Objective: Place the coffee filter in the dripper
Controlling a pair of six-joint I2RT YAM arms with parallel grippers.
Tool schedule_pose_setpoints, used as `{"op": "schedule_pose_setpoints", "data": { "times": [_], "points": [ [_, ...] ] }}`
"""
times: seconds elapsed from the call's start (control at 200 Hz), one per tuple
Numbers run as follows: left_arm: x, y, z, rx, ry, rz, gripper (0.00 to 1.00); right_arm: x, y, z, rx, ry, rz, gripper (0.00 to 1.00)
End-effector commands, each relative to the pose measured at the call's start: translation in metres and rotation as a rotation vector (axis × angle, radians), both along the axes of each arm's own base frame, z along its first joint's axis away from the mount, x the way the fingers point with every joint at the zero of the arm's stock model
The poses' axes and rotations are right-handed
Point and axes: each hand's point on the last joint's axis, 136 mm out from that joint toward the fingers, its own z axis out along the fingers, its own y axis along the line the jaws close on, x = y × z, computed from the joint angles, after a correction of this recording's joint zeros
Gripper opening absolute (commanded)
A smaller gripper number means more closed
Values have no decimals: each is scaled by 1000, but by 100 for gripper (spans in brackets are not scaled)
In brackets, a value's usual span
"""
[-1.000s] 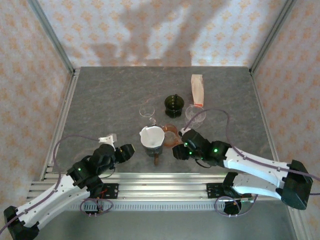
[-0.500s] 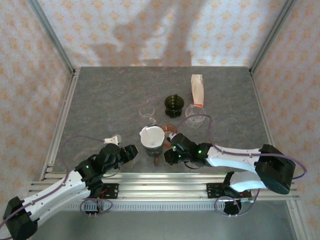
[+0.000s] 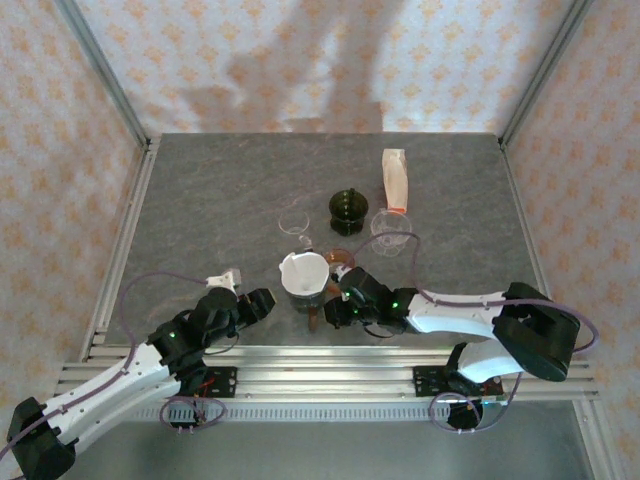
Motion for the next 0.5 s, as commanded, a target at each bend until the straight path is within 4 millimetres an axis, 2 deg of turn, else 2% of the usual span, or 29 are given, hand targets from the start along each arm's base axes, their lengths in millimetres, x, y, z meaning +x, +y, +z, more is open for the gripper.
{"op": "schedule_pose_setpoints", "data": {
  "times": [0.0,0.49],
  "points": [
    [0,3,3,2,4,15,53,9,2,1,37,-15,-38,13],
    [0,4,10,-2,-1,23,52,19,13,2,74,-13,-60,12]
  ]
}}
